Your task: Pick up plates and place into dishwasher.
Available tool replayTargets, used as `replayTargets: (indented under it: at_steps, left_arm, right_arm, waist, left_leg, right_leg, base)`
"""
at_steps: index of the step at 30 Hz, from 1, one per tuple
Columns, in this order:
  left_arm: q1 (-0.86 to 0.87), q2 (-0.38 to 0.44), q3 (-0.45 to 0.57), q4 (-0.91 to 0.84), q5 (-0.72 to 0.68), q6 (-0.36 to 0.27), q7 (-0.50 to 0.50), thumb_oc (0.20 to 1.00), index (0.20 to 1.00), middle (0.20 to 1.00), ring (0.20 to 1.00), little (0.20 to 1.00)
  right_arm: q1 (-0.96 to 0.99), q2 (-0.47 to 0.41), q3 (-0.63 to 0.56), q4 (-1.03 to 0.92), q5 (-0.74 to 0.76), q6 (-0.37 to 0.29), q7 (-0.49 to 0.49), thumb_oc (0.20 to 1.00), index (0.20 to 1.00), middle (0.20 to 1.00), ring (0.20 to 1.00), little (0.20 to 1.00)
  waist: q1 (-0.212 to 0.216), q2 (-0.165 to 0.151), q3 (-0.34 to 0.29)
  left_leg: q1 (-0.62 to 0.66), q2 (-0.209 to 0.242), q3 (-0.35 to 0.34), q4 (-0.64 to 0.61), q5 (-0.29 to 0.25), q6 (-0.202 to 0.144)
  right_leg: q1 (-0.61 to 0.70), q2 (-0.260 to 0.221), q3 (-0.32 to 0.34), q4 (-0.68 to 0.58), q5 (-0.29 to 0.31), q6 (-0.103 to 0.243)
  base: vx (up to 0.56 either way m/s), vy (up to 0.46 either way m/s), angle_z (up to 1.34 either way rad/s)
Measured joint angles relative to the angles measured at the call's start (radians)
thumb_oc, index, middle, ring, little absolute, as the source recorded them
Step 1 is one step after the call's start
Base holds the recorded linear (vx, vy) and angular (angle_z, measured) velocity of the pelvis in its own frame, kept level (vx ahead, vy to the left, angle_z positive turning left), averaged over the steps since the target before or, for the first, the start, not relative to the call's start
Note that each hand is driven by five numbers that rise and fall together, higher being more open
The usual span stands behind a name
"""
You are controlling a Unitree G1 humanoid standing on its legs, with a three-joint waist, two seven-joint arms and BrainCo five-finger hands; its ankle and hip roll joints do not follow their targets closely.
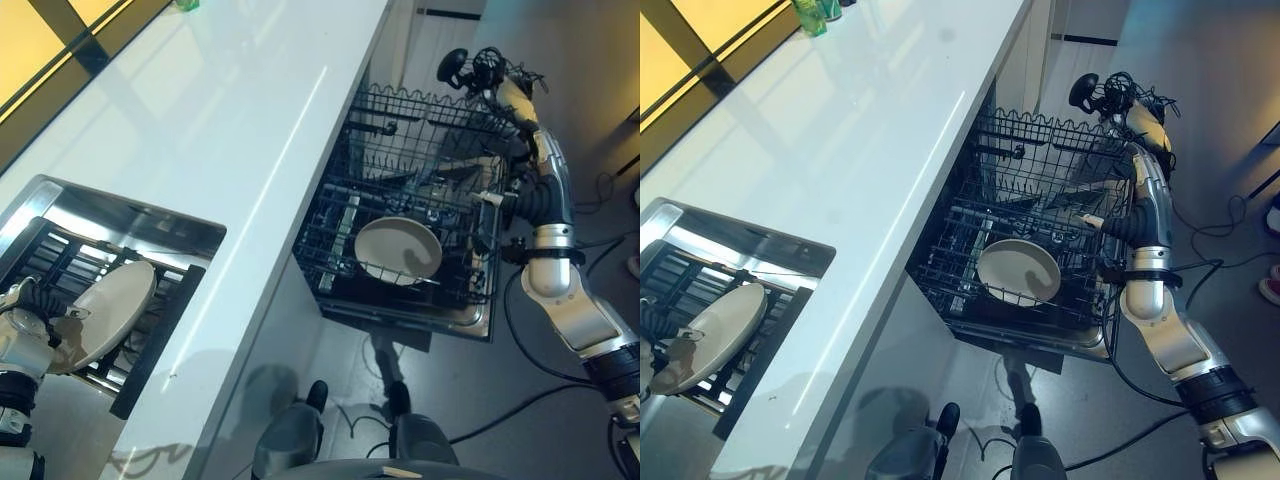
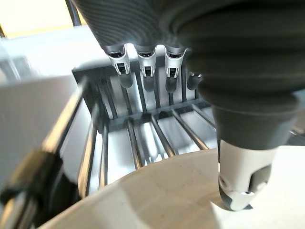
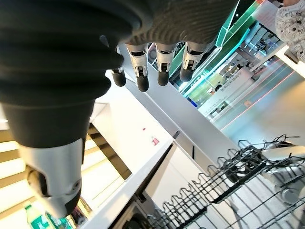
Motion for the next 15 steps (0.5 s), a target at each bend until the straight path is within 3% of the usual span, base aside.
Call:
replayTargets:
  at_steps: [4, 9, 15]
  left_arm:
    - [0.014, -0.011, 0.006, -0.03, -0.22, -0.079, -0.073, 1.0, 1.0, 1.0, 1.0, 1.0]
    - [0.088, -0.004, 0.079, -0.094, -0.448, -0.104, -0.153, 1.0, 1.0, 1.0, 1.0, 1.0]
    - [0.122, -0.017, 0.138, -0.121, -0.608, -0.125, -0.273, 1.0, 1.0, 1.0, 1.0, 1.0]
  right_arm:
    - [0.007, -0.003, -0.001, 0.0, 0.0, -0.004, -0.004, 1.0, 1.0, 1.0, 1.0, 1.0]
    - [0.049, -0.001, -0.03, 0.0, -0.001, -0.013, -0.006, 1.0, 1.0, 1.0, 1.0, 1.0]
    - [0.086, 0.02, -0.032, -0.001, -0.003, -0.016, -0.005, 1.0, 1.0, 1.0, 1.0, 1.0]
  waist:
    - [0.002, 0.008, 0.013]
    - [0.011, 0.01, 0.013]
    - [0.036, 0.013, 0.011]
  left_leg:
    - [-0.004, 0.0, -0.001, 0.005, 0.0, 0.0]
    - [0.0, -0.001, -0.008, 0.005, 0.0, 0.0]
    - [0.042, -0.002, -0.015, -0.003, -0.001, 0.005]
  right_leg:
    - [-0.002, 0.0, -0.001, 0.003, 0.001, 0.001]
    - [0.011, -0.003, -0.015, -0.004, 0.0, 0.001]
    - [0.062, -0.011, -0.025, -0.02, -0.001, 0.004]
  base:
    - [0.0, 0.0, 0.0]
    - [0.06, -0.009, 0.07]
    - [0.07, -0.011, 0.05]
